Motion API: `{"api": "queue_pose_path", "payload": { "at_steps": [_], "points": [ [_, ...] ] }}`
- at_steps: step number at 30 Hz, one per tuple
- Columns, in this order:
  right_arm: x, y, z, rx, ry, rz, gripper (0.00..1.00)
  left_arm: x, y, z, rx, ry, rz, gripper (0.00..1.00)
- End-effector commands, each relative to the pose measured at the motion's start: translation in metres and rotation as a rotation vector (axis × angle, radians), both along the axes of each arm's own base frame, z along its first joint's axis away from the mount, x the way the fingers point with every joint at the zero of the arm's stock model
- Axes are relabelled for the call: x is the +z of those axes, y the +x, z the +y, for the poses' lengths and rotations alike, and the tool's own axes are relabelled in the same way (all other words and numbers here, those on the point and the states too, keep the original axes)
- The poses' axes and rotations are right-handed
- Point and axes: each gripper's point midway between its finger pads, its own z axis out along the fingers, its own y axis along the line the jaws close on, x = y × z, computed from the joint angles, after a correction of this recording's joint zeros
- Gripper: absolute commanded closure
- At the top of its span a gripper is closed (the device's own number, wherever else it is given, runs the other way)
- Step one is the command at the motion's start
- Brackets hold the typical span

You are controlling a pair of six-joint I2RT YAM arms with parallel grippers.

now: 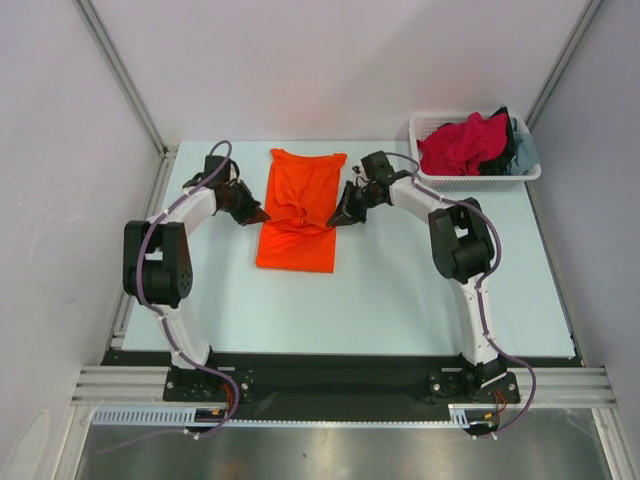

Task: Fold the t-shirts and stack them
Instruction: Fold the tshirt

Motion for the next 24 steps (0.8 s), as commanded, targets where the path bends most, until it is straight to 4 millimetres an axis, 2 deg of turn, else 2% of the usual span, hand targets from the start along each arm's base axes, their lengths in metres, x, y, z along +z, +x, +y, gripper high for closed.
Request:
{"api": "queue_pose_path", "payload": {
  "at_steps": [1, 2, 3, 5, 6, 7, 9, 11, 17, 19, 20, 21, 22, 23, 24],
  "points": [
    [0.016, 0.013, 0.007, 0.036, 0.065, -0.031, 1.00, 0.016, 0.024, 0.000, 0.017, -0.045, -0.055, 1.00],
    [0.011, 0.017, 0.005, 0.030, 0.063, -0.021, 1.00, 0.018, 0.029, 0.000, 0.017, -0.052, -0.064, 1.00],
    [0.012, 0.020, 0.005, 0.029, 0.071, -0.021, 1.00, 0.013, 0.031, 0.000, 0.020, -0.057, -0.050, 1.00],
    [0.015, 0.027, 0.006, 0.021, 0.080, -0.028, 1.00, 0.017, 0.039, 0.000, 0.024, -0.069, -0.063, 1.00],
    [0.011, 0.031, 0.004, 0.015, 0.084, -0.017, 1.00, 0.013, 0.042, 0.000, 0.027, -0.069, -0.054, 1.00],
    [0.016, 0.037, 0.006, 0.015, 0.095, -0.031, 1.00, 0.014, 0.045, 0.001, 0.030, -0.071, -0.057, 1.00],
    [0.011, 0.040, 0.005, 0.013, 0.094, -0.017, 1.00, 0.016, 0.052, 0.001, 0.034, -0.078, -0.065, 1.00],
    [0.015, 0.048, 0.005, 0.010, 0.103, -0.030, 1.00, 0.014, 0.058, 0.000, 0.039, -0.088, -0.061, 1.00],
    [0.011, 0.060, 0.005, -0.001, 0.112, -0.021, 0.96, 0.007, 0.066, -0.003, 0.044, -0.110, -0.048, 0.98],
    [0.007, 0.064, 0.004, -0.006, 0.114, -0.016, 0.91, 0.005, 0.067, -0.002, 0.042, -0.108, -0.050, 0.88],
    [0.006, 0.065, 0.002, -0.009, 0.111, -0.013, 0.86, 0.004, 0.069, -0.001, 0.042, -0.100, -0.051, 0.83],
    [0.008, 0.070, 0.001, -0.012, 0.115, -0.027, 0.76, 0.001, 0.070, 0.005, 0.030, -0.058, -0.060, 0.80],
    [0.003, 0.078, -0.006, -0.026, 0.112, -0.024, 0.73, 0.002, 0.073, 0.009, 0.024, -0.025, -0.073, 0.74],
    [-0.001, 0.083, -0.013, -0.040, 0.092, -0.021, 0.70, 0.014, 0.083, 0.015, 0.020, 0.014, -0.117, 0.67],
    [0.020, 0.101, -0.017, -0.053, 0.096, -0.089, 0.61, 0.012, 0.084, 0.022, -0.014, 0.062, -0.119, 0.55]
  ]
}}
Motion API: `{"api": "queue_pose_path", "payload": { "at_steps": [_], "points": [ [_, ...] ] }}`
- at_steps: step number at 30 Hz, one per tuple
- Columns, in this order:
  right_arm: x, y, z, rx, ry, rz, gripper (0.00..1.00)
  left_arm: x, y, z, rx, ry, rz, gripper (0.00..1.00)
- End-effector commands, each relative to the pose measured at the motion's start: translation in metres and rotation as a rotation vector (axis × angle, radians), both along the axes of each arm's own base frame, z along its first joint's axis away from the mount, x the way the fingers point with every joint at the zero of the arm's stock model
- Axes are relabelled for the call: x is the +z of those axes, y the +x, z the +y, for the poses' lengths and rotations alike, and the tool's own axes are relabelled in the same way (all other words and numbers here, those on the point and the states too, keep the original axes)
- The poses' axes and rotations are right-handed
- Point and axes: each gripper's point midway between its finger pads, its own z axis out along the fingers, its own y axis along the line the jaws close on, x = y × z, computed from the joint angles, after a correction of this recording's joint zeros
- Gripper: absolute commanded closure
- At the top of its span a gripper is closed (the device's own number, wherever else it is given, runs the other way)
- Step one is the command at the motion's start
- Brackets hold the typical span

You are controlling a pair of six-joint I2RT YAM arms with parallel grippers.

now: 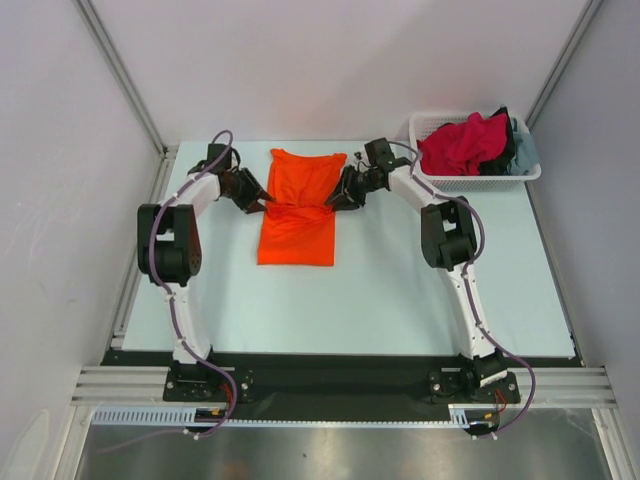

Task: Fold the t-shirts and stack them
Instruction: Fold the tshirt

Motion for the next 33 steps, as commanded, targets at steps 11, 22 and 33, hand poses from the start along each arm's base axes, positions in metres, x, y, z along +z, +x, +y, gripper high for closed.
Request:
{"api": "queue_pose_path", "payload": {
  "at_steps": [11, 22, 33],
  "points": [
    [0.071, 0.014, -0.052, -0.032, -0.032, -0.218, 0.43, 0.098, -0.023, -0.011, -0.315, 0.008, -0.340, 0.51],
    [0.050, -0.062, 0.039, 0.084, 0.138, -0.285, 0.69, 0.060, -0.061, -0.079, -0.374, -0.286, -0.453, 0.64],
    [-0.002, -0.035, 0.061, 0.076, 0.254, -0.237, 0.97, -0.006, -0.023, -0.078, -0.329, -0.277, -0.388, 0.71]
  ]
}}
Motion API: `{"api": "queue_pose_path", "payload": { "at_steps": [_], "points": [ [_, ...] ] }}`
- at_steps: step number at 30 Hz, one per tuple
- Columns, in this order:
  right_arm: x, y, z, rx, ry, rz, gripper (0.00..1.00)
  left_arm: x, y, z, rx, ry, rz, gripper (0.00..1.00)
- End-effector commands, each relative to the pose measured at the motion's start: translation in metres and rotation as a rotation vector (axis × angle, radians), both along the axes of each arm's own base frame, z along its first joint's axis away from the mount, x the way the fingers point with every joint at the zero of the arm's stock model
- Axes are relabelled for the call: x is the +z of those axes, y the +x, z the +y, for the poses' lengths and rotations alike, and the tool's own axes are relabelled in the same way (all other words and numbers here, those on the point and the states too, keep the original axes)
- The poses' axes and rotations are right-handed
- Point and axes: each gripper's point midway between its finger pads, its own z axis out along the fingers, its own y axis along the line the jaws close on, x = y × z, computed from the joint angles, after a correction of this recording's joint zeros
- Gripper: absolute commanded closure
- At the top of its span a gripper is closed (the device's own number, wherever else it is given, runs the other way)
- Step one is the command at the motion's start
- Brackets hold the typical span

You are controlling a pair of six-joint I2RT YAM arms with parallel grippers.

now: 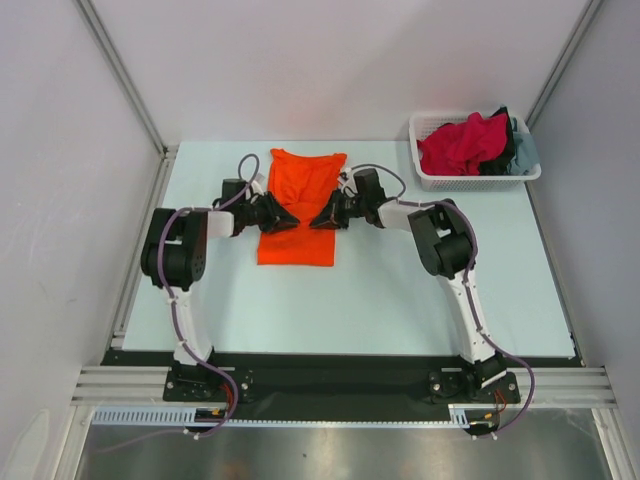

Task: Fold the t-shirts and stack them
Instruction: Fold the tshirt

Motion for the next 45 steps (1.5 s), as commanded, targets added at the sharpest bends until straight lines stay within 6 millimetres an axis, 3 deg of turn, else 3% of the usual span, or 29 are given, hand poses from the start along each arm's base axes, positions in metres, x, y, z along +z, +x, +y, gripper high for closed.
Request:
{"api": "queue_pose_path", "payload": {
  "at_steps": [1, 3, 8, 13, 15, 16, 17, 18, 21, 23, 24, 25, 26, 27, 28, 29, 30, 31, 32, 33, 34, 35, 36, 39, 40, 45],
  "points": [
    [0.010, 0.024, 0.008, 0.002, 0.073, -0.081, 0.97, 0.004, 0.032, -0.002, -0.001, -0.032, -0.088, 0.72],
    [-0.007, 0.036, -0.001, -0.028, 0.068, -0.061, 0.97, 0.000, 0.042, 0.005, 0.018, -0.034, -0.093, 0.73],
    [-0.027, 0.071, -0.029, -0.131, 0.072, -0.044, 0.98, -0.011, 0.068, 0.025, 0.072, -0.056, -0.096, 0.73],
    [-0.030, 0.098, -0.046, -0.182, 0.035, -0.059, 0.97, -0.024, 0.089, 0.041, 0.091, -0.022, -0.082, 0.73],
    [-0.044, 0.105, -0.053, -0.203, 0.005, -0.034, 0.97, -0.030, 0.095, 0.043, 0.109, -0.028, -0.047, 0.75],
    [-0.034, 0.117, -0.053, -0.212, 0.011, -0.057, 0.97, -0.034, 0.097, 0.045, 0.121, -0.018, -0.033, 0.75],
    [-0.048, 0.118, -0.057, -0.215, -0.007, -0.021, 0.97, -0.033, 0.100, 0.047, 0.131, -0.011, -0.018, 0.75],
    [-0.044, 0.123, -0.058, -0.219, -0.007, -0.025, 0.97, -0.032, 0.103, 0.048, 0.139, -0.013, -0.016, 0.75],
    [-0.030, 0.132, -0.060, -0.213, -0.007, -0.043, 0.97, -0.011, 0.107, 0.045, 0.120, -0.051, -0.043, 0.69],
    [-0.018, 0.131, -0.064, -0.204, -0.020, -0.034, 0.97, 0.021, 0.107, 0.044, 0.101, -0.050, -0.083, 0.63],
    [0.005, 0.134, -0.068, -0.201, -0.022, -0.075, 0.97, 0.031, 0.105, 0.045, 0.085, -0.024, -0.114, 0.61],
    [0.010, 0.130, -0.074, -0.207, -0.047, -0.055, 0.97, 0.062, 0.102, 0.047, 0.081, -0.002, -0.171, 0.59],
    [0.019, 0.128, -0.078, -0.206, -0.066, -0.065, 0.97, 0.063, 0.095, 0.052, 0.084, 0.050, -0.157, 0.58],
    [0.051, 0.127, -0.085, -0.202, -0.077, -0.133, 0.97, 0.072, 0.090, 0.054, 0.083, 0.067, -0.169, 0.57],
    [0.053, 0.121, -0.092, -0.212, -0.124, -0.111, 0.97, 0.095, 0.080, 0.055, 0.081, 0.078, -0.207, 0.56],
    [0.063, 0.117, -0.094, -0.209, -0.146, -0.121, 0.97, 0.099, 0.072, 0.056, 0.079, 0.091, -0.206, 0.55],
    [0.086, 0.113, -0.098, -0.211, -0.153, -0.154, 0.96, 0.107, 0.064, 0.055, 0.075, 0.093, -0.216, 0.55],
    [0.093, 0.106, -0.101, -0.204, -0.185, -0.161, 0.95, 0.102, 0.052, 0.054, 0.067, 0.089, -0.199, 0.56],
    [0.098, 0.100, -0.102, -0.203, -0.197, -0.163, 0.95, 0.119, 0.042, 0.049, 0.059, 0.077, -0.234, 0.56],
    [0.095, 0.091, -0.102, -0.196, -0.210, -0.150, 0.95, 0.119, 0.034, 0.046, 0.049, 0.066, -0.230, 0.56],
    [0.112, 0.079, -0.095, -0.176, -0.197, -0.175, 0.93, 0.108, 0.022, 0.043, 0.043, 0.058, -0.201, 0.56],
    [0.105, 0.070, -0.093, -0.162, -0.202, -0.152, 0.93, 0.113, 0.013, 0.038, 0.028, 0.046, -0.208, 0.57],
    [0.114, 0.066, -0.088, -0.156, -0.195, -0.167, 0.93, 0.108, 0.007, 0.037, 0.026, 0.038, -0.194, 0.57],
    [0.103, 0.033, -0.056, -0.078, -0.131, -0.112, 0.93, 0.086, -0.011, 0.031, 0.027, -0.024, -0.133, 0.61],
    [0.096, 0.019, -0.037, -0.025, -0.096, -0.106, 0.93, 0.076, -0.015, 0.030, 0.038, -0.034, -0.111, 0.62],
    [0.079, -0.014, 0.017, 0.075, 0.019, -0.060, 0.95, 0.035, -0.019, 0.030, 0.048, -0.039, -0.043, 0.65]
  ]
}}
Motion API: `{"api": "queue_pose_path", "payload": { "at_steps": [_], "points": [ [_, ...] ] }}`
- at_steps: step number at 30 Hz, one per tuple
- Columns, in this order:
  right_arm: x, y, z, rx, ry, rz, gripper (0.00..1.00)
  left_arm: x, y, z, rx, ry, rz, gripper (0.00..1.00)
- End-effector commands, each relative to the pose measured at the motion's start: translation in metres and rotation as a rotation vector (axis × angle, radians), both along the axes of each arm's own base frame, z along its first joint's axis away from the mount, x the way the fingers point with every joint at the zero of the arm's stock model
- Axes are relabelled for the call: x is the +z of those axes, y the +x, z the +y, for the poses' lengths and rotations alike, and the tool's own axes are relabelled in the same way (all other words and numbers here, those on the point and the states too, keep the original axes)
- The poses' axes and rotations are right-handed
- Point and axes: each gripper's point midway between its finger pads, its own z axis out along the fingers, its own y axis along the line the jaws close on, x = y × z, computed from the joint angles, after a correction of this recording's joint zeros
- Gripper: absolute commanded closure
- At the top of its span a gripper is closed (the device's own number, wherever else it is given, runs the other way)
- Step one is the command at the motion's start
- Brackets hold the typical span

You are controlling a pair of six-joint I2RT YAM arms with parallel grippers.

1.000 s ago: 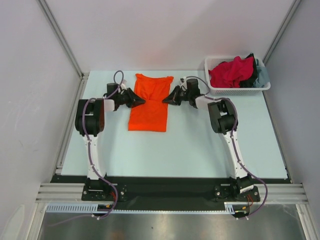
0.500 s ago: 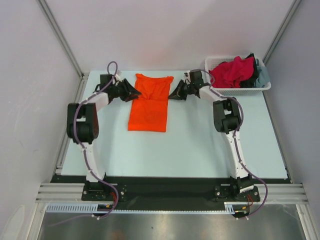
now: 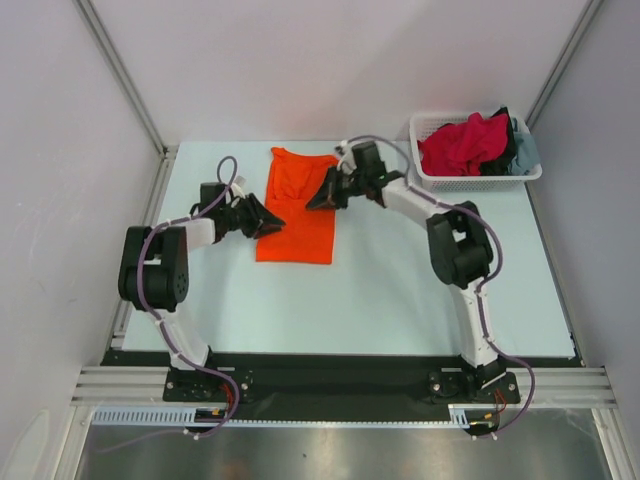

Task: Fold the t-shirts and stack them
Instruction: Fold the tshirt

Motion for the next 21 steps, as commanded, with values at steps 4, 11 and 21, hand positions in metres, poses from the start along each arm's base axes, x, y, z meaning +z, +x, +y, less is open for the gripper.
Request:
{"api": "queue_pose_path", "payload": {
  "at_steps": [4, 11, 21],
  "points": [
    [-0.053, -0.048, 0.055, 0.159, 0.100, 0.142, 0.98, -0.032, 0.007, -0.002, -0.018, -0.010, 0.023, 0.67],
    [-0.116, -0.086, 0.023, 0.156, 0.037, 0.259, 0.99, -0.070, -0.010, 0.022, 0.012, 0.131, 0.130, 0.67],
    [-0.115, -0.105, -0.049, 0.136, -0.143, 0.261, 0.99, -0.013, -0.027, 0.035, -0.036, 0.234, 0.016, 0.60]
  ]
}}
